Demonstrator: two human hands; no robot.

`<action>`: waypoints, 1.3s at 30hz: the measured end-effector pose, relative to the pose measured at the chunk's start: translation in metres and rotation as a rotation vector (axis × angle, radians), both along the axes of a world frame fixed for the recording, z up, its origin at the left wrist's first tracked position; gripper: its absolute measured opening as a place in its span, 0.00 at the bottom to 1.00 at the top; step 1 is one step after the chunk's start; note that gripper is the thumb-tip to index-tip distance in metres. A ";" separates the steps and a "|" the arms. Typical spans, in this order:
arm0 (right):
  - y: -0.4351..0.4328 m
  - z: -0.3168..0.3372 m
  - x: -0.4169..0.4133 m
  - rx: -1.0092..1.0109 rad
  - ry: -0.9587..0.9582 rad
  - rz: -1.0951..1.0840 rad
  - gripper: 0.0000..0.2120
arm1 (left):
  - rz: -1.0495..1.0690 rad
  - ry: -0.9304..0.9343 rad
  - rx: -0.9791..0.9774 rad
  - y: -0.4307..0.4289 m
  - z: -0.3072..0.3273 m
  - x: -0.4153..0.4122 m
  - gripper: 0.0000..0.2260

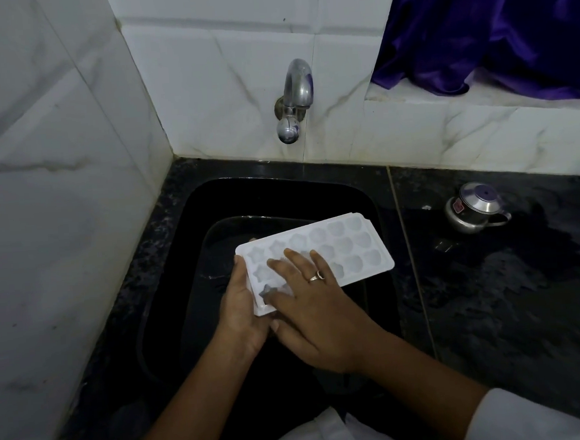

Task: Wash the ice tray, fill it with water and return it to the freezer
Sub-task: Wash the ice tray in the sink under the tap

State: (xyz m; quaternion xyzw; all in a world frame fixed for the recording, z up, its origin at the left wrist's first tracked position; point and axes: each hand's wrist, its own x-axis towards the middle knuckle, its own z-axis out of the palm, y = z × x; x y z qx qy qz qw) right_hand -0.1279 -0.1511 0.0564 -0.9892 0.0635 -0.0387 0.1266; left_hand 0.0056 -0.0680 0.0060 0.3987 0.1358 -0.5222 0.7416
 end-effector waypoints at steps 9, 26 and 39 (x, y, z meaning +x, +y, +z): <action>-0.003 0.001 -0.001 0.029 -0.019 0.053 0.21 | 0.031 -0.021 0.027 0.001 -0.002 0.000 0.32; -0.002 -0.003 -0.001 -0.015 -0.001 0.073 0.21 | 0.015 -0.016 0.002 -0.001 -0.004 -0.004 0.32; -0.016 -0.004 -0.002 -0.011 -0.014 0.024 0.20 | 0.013 -0.005 -0.013 0.002 -0.015 -0.001 0.35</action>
